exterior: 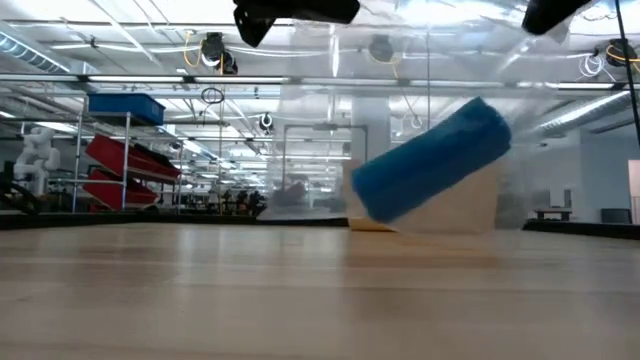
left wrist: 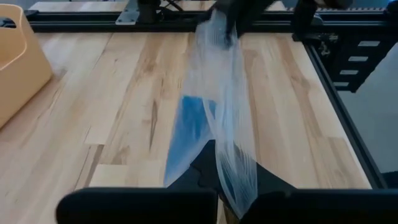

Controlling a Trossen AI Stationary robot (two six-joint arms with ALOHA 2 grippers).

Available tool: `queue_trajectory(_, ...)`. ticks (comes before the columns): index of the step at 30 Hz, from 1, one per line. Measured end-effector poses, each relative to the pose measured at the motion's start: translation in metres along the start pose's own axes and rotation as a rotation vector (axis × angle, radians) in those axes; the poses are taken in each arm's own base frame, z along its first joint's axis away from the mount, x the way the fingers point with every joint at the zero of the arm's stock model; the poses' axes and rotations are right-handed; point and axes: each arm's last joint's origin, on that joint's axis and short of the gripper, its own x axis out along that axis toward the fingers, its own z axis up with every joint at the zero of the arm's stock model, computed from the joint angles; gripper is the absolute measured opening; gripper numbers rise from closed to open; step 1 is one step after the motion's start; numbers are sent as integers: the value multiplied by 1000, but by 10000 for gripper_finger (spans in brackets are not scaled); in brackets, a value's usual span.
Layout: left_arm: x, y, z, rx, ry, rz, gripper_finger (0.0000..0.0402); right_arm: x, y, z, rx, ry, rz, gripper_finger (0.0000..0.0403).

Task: Roll bandage
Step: Close the transparent zip bag

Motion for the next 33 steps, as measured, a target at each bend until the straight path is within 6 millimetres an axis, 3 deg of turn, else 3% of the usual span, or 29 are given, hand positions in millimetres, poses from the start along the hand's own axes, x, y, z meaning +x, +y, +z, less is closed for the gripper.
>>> queue_trajectory(5, -3, -1, -1, 5, 16, 1, 1, 0, 2, 5, 48, -40, 31, 64)
queue_trajectory(14, -2, -1, -5, -63, 64, -26, 1, -40, -19, 35, 191, -244, 117, 204)
queue_trajectory(19, -2, -2, -4, -69, 57, -50, 0, -25, -39, 61, 262, -351, 125, 255)
queue_trajectory(25, -3, -4, -5, -61, 62, -56, 0, -7, -63, 72, 295, -348, 143, 264)
queue_trajectory(33, -3, -4, -6, -18, 71, -54, 0, 13, -72, 79, 304, -347, 283, 220)
